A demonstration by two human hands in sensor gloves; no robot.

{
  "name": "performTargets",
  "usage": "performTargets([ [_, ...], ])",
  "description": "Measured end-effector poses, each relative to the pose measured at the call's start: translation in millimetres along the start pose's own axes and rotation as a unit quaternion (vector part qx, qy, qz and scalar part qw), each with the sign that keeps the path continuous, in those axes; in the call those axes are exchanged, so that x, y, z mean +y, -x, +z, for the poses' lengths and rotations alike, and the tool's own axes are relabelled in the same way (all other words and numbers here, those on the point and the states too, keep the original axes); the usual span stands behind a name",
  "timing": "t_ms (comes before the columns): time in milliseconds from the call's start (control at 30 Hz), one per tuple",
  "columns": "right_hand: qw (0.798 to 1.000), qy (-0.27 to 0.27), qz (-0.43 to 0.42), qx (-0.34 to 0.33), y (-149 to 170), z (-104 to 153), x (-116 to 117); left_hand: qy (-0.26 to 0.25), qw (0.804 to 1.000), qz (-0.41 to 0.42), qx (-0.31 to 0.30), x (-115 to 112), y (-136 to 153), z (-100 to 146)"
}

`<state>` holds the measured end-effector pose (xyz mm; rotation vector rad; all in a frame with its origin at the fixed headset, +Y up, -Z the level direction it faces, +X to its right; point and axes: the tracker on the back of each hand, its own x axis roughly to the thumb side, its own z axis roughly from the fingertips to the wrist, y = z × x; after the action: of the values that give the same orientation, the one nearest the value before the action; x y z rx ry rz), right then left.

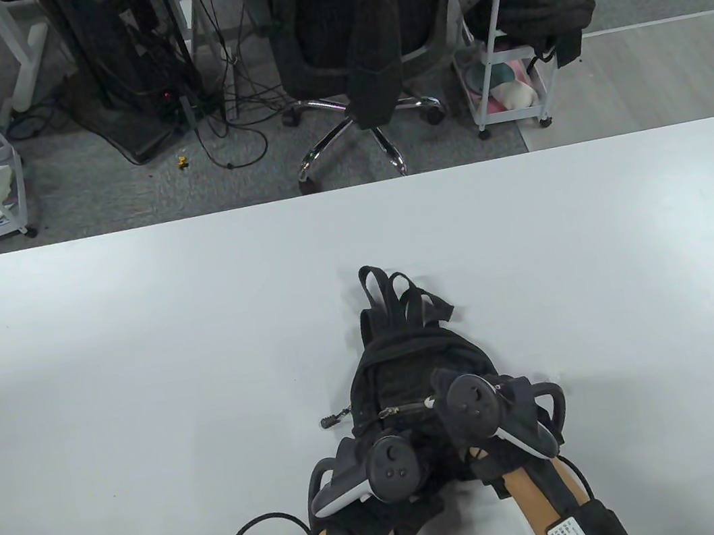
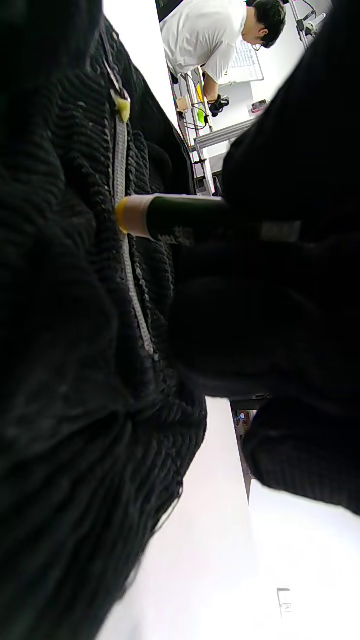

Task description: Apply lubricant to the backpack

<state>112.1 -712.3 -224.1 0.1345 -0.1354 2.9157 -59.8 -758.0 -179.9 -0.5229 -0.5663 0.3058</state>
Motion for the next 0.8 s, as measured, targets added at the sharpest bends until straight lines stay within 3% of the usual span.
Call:
performTargets([
  [267, 1.000, 0.005, 0.026, 0.009, 11.9, 1.7, -5.3, 0.000, 1.000, -0.001, 0.000, -0.4, -0.4, -0.2],
  [600, 1.000, -0.002, 0.022, -0.021, -15.6, -0.3, 8.9, -0.001, 1.000, 0.000, -0.003, -0.7, 0.6, 0.1],
  [800, 0.999, 0.008, 0.039, -0.010, -3.2, 0.3, 0.5, 0.001, 1.000, 0.002, -0.002, -0.7, 0.3, -0.2],
])
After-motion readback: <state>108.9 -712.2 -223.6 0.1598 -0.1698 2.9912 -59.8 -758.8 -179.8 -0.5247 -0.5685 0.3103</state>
